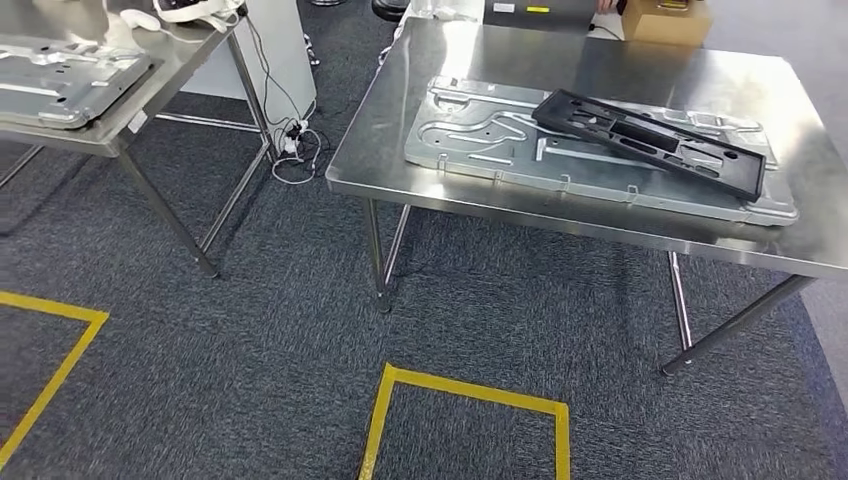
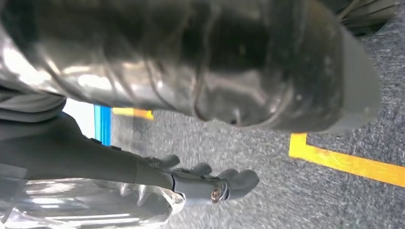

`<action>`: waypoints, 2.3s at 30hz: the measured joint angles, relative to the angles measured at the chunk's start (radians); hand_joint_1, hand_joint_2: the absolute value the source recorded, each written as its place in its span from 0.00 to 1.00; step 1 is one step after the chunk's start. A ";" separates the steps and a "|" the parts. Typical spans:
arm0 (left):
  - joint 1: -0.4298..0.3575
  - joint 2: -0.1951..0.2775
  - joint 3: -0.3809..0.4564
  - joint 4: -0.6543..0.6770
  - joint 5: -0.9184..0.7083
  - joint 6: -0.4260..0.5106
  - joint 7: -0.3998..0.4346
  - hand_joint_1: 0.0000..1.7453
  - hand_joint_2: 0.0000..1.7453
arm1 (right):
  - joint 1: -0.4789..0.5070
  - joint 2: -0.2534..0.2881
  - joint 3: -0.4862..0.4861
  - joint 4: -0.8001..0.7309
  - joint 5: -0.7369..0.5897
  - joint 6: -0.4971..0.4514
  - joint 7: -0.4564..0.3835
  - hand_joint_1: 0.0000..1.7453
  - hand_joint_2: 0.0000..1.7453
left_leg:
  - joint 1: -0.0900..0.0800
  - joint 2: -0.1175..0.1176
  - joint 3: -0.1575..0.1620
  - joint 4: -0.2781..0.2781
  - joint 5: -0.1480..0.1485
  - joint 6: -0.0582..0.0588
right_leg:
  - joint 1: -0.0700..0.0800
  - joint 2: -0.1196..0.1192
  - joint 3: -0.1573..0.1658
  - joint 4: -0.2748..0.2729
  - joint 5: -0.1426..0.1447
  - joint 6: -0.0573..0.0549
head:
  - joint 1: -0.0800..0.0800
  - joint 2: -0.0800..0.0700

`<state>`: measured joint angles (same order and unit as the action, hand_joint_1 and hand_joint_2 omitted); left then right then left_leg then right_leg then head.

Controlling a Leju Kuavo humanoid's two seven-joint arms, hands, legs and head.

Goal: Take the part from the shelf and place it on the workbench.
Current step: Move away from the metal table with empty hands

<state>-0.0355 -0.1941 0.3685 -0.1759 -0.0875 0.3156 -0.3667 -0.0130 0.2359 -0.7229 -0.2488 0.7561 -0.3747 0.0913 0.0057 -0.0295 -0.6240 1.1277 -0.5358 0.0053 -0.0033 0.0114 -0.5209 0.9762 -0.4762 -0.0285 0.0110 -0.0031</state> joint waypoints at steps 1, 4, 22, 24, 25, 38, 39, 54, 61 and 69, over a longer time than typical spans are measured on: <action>0.000 0.000 0.000 0.000 0.000 0.000 0.000 0.00 0.00 | 0.001 0.000 -0.002 0.002 0.000 0.001 0.000 0.00 0.00 | 0.002 0.012 -0.029 0.063 -0.035 -0.005 | 0.000 -0.014 -0.003 0.000 0.001 -0.001 | -0.001 0.000; 0.002 0.002 0.001 0.000 0.000 0.000 0.000 0.00 0.00 | -0.001 0.000 -0.004 0.007 0.000 0.004 0.000 0.00 0.00 | 0.007 0.024 -0.050 0.133 -0.050 -0.018 | 0.000 -0.055 -0.013 0.011 -0.002 0.002 | -0.001 0.000; 0.003 -0.004 0.016 0.000 0.000 0.015 -0.002 0.00 0.00 | -0.003 -0.021 -0.010 0.018 0.006 0.102 -0.002 0.00 0.00 | 0.004 -0.042 0.079 -0.121 0.065 0.037 | -0.014 0.021 -0.045 0.133 -0.054 0.054 | 0.000 0.000; 0.000 -0.006 0.016 0.000 -0.002 0.015 -0.002 0.00 0.00 | -0.002 -0.023 -0.012 0.018 0.008 0.103 -0.006 0.00 0.00 | 0.004 -0.063 0.073 -0.117 0.067 0.026 | -0.015 0.056 -0.010 0.050 -0.028 0.048 | 0.000 0.000; 0.000 -0.006 0.017 0.000 -0.003 0.015 -0.002 0.00 0.00 | -0.002 -0.024 -0.013 0.018 0.010 0.105 -0.009 0.00 0.00 | 0.005 -0.072 0.069 -0.117 0.069 0.018 | -0.013 0.063 -0.008 0.041 -0.030 0.045 | 0.000 0.000; 0.003 -0.007 0.017 0.000 -0.013 0.015 -0.002 0.00 0.00 | 0.015 -0.028 -0.019 0.019 0.018 0.137 -0.028 0.00 0.00 | 0.003 0.071 0.064 -0.058 0.030 -0.005 | -0.004 -0.098 -0.003 0.031 -0.029 0.021 | -0.005 0.000; 0.002 -0.007 0.017 0.000 -0.015 0.015 -0.002 0.00 0.00 | 0.015 -0.028 -0.019 0.019 0.018 0.138 -0.028 0.00 0.00 | 0.000 0.083 0.085 -0.099 0.039 0.000 | -0.002 -0.107 -0.003 0.034 -0.031 0.026 | -0.004 0.000; 0.001 -0.013 0.017 0.000 -0.021 0.018 -0.001 0.00 0.00 | 0.020 -0.035 -0.024 0.019 0.020 0.146 -0.028 0.00 0.00 | 0.002 -0.054 0.076 -0.121 0.066 0.035 | -0.012 0.045 -0.016 0.076 -0.038 0.048 | -0.004 0.000; 0.002 -0.014 0.017 0.000 -0.020 0.019 0.002 0.00 0.00 | 0.020 -0.039 -0.027 0.019 0.023 0.156 -0.028 0.00 0.00 | 0.005 -0.021 0.022 -0.034 0.014 -0.002 | -0.015 0.006 0.002 0.018 -0.021 0.015 | -0.006 0.000; 0.003 -0.014 0.017 0.000 -0.020 0.019 0.004 0.00 0.00 | 0.021 -0.039 -0.028 0.019 0.024 0.158 -0.028 0.00 0.00 | 0.002 0.067 0.058 -0.053 0.028 -0.006 | -0.005 -0.092 0.003 0.029 -0.033 0.018 | -0.007 0.000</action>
<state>-0.0326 -0.2078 0.3857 -0.1759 -0.1075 0.3346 -0.3632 0.0080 0.1965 -0.7505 -0.2296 0.7797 -0.2171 0.0629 0.0081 0.0370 -0.5656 1.0747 -0.5073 -0.0004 -0.0082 -0.0809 -0.5180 1.0051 -0.5089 -0.0100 0.0042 -0.0031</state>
